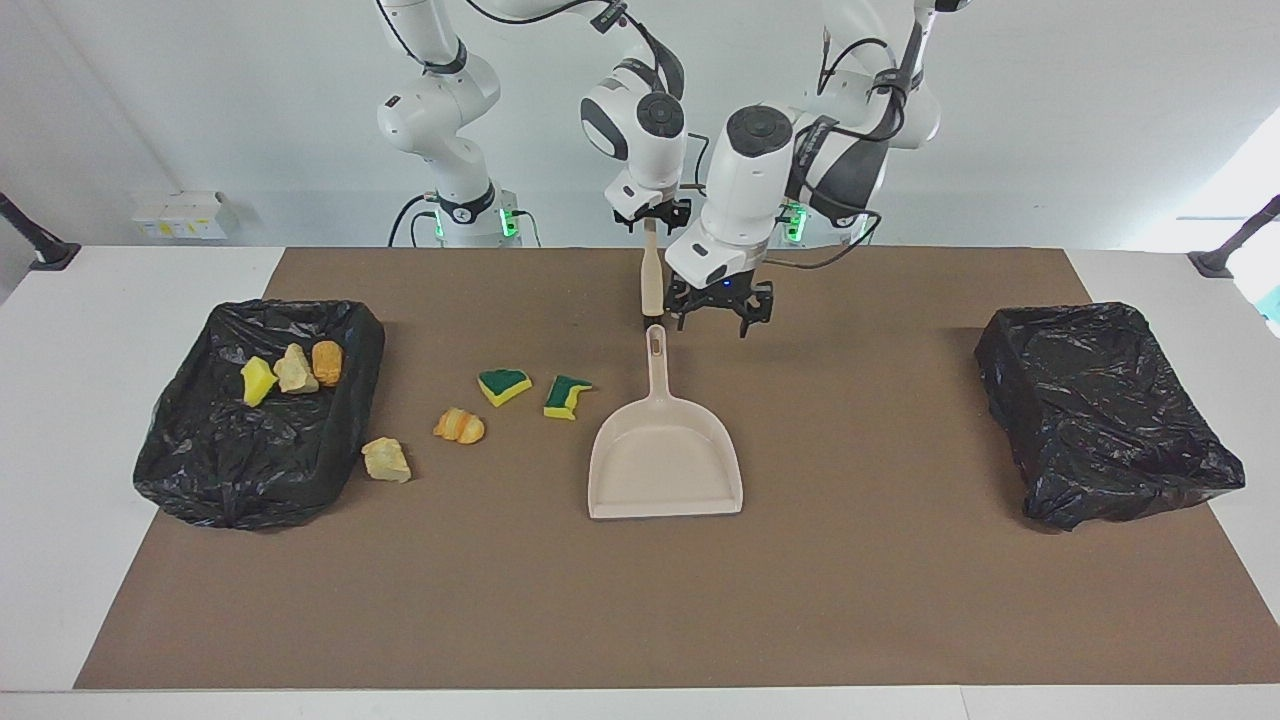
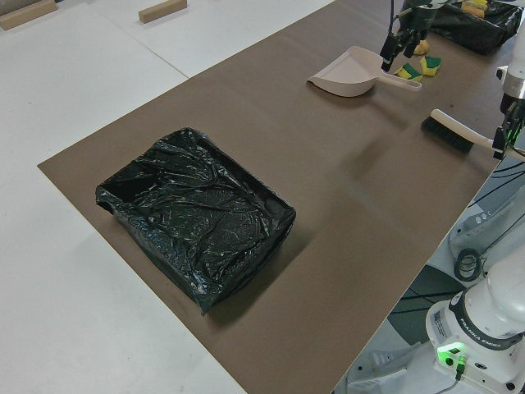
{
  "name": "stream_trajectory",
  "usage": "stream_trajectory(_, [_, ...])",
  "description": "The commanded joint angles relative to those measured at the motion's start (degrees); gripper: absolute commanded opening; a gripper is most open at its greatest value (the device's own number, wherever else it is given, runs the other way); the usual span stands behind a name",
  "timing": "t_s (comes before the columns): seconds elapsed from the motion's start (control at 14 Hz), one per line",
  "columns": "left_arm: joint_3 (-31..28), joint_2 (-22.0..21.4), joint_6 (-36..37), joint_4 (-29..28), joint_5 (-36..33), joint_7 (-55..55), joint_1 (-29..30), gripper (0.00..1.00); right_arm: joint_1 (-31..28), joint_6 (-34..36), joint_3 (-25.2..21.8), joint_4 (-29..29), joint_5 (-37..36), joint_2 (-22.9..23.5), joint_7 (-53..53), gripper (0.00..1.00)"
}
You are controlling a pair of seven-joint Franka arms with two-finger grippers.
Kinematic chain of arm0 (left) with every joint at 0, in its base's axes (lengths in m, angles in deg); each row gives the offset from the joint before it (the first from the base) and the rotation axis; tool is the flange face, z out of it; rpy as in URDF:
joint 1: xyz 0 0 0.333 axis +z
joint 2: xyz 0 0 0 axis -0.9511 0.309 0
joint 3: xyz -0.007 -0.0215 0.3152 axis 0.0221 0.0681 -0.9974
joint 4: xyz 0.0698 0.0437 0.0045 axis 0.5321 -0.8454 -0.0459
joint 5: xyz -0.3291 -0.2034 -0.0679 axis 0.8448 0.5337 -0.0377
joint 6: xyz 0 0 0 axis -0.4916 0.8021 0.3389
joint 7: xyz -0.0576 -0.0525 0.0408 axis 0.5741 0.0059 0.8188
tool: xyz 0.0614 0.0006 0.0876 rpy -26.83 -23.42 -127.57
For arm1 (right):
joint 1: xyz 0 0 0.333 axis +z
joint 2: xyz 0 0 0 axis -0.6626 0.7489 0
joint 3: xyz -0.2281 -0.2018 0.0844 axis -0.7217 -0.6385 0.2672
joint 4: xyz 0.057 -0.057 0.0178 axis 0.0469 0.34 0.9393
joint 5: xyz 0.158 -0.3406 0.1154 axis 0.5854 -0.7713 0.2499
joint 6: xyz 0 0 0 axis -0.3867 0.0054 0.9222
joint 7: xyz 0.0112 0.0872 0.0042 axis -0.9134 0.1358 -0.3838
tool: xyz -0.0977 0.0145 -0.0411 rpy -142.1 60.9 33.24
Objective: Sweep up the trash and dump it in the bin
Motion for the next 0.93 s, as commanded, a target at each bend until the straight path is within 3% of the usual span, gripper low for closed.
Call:
stream_trajectory(0.0, [-1.1, 2.6, -4.9, -1.1, 0.6, -2.9, -2.4, 1.0, -0.4, -1.8, 0.0, 0.9, 1.5, -0.2, -2.2, 0.49])
stream_trajectory(0.43, [-1.1, 6.4, -9.4, -1.1, 0.5, -7.2, -4.6, 1.0, -1.0, -2.0, -0.1, 0.2, 1.4, 0.5, -2.2, 0.48])
stream_trajectory(0.57, [-1.1, 7.3, -10.2, -0.9, 0.5, -8.6, -5.7, 1.0, -1.1, -2.2, -0.2, -0.2, 1.4, 0.9, -2.2, 0.43])
stream_trajectory(0.86, [-1.1, 7.2, -9.3, -0.4, 0.5, -8.6, -5.7, 1.0, -2.4, -1.6, -0.2, -1.3, 1.4, 1.0, -2.5, 0.0])
